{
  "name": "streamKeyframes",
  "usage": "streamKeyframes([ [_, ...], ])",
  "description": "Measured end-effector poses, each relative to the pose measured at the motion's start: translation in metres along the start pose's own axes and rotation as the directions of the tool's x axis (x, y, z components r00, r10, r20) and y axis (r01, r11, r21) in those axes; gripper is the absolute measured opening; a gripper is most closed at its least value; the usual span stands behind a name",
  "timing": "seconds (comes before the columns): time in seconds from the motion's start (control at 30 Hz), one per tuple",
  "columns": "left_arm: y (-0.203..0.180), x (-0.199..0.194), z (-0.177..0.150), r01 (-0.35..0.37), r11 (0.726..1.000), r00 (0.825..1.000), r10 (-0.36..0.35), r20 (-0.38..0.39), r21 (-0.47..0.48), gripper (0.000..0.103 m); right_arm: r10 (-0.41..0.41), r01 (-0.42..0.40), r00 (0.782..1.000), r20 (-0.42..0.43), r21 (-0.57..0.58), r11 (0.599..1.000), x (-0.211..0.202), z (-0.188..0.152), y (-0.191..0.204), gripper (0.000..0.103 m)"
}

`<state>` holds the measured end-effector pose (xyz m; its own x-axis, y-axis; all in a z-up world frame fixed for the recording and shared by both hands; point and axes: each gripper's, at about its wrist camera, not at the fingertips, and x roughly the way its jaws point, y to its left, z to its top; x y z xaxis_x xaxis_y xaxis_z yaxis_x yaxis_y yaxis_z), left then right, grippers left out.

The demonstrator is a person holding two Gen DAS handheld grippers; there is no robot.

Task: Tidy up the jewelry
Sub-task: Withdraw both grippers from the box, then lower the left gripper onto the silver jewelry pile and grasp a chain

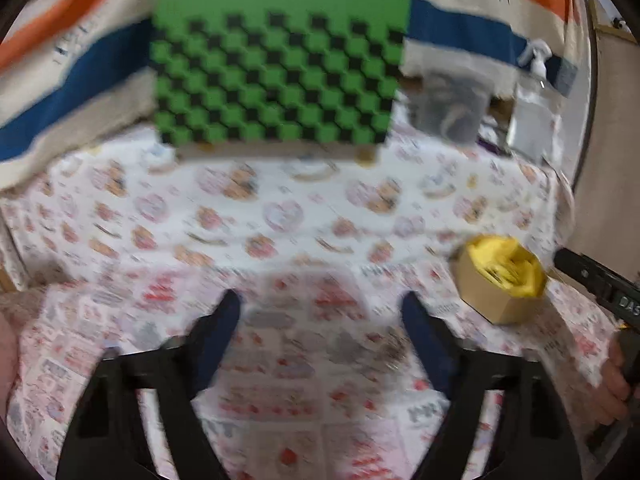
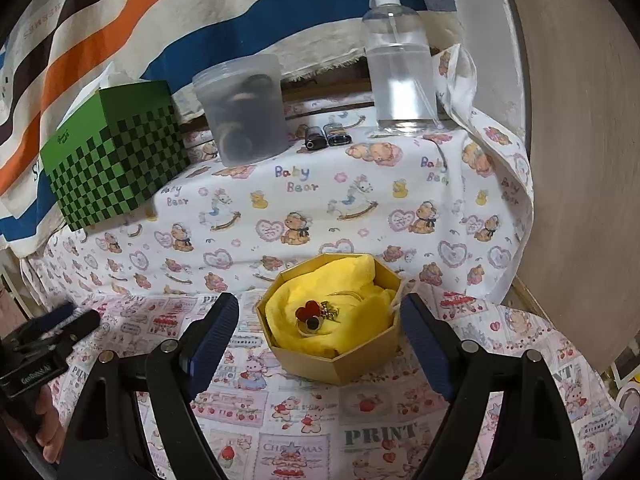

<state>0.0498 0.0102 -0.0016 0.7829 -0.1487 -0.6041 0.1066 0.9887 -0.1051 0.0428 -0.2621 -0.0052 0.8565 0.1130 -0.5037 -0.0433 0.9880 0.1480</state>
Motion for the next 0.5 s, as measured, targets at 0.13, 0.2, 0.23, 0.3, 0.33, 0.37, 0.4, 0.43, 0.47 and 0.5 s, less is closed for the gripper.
streamKeyframes([
  [0.13, -0.015, 0.026, 0.005, 0.111, 0.993, 0.974, -0.118, -0.194, -0.046, 0.039, -0.002, 0.002, 1.0, -0.009, 0.012, 1.0, 0.001, 0.001, -0.003, 0.085],
  [0.2, -0.026, 0.038, 0.005, 0.144, 0.989, 0.954, -0.151, -0.258, -0.046, 0.031, -0.007, 0.007, 1.0, -0.012, 0.015, 1.0, 0.001, 0.002, -0.003, 0.085],
  [0.23, -0.032, 0.041, 0.004, 0.141, 0.99, 0.95, -0.143, -0.277, -0.029, 0.028, -0.008, 0.008, 1.0, -0.012, 0.017, 1.0, 0.0, 0.002, -0.003, 0.085],
  [0.3, -0.045, 0.048, 0.003, 0.111, 0.994, 0.946, -0.1, -0.307, 0.019, 0.027, -0.011, 0.012, 1.0, -0.013, 0.019, 1.0, 0.0, 0.002, -0.004, 0.085],
  [0.33, -0.051, 0.052, 0.002, 0.085, 0.996, 0.942, -0.068, -0.327, 0.038, 0.026, -0.014, 0.015, 1.0, -0.012, 0.019, 1.0, 0.0, 0.002, -0.004, 0.085],
  [0.37, -0.054, 0.056, 0.002, 0.066, 0.997, 0.937, -0.045, -0.345, 0.049, 0.024, -0.018, 0.018, 1.0, -0.01, 0.021, 1.0, 0.0, 0.002, -0.004, 0.085],
  [0.4, -0.057, 0.058, 0.002, 0.068, 0.996, 0.935, -0.045, -0.352, 0.053, 0.017, -0.02, 0.02, 1.0, -0.007, 0.022, 1.0, -0.001, 0.002, -0.005, 0.085],
  [0.43, -0.059, 0.058, 0.002, 0.077, 0.995, 0.938, -0.052, -0.342, 0.059, 0.017, -0.021, 0.021, 1.0, -0.006, 0.021, 1.0, -0.001, 0.003, -0.005, 0.085],
  [0.47, -0.06, 0.058, 0.002, 0.07, 0.995, 0.94, -0.042, -0.338, 0.07, 0.017, -0.023, 0.023, 1.0, -0.006, 0.022, 1.0, -0.001, 0.003, -0.005, 0.085],
  [0.5, -0.062, 0.059, 0.004, 0.051, 0.995, 0.943, -0.02, -0.333, 0.084, 0.017, -0.024, 0.024, 1.0, -0.006, 0.024, 0.999, -0.001, 0.003, -0.006, 0.085],
])
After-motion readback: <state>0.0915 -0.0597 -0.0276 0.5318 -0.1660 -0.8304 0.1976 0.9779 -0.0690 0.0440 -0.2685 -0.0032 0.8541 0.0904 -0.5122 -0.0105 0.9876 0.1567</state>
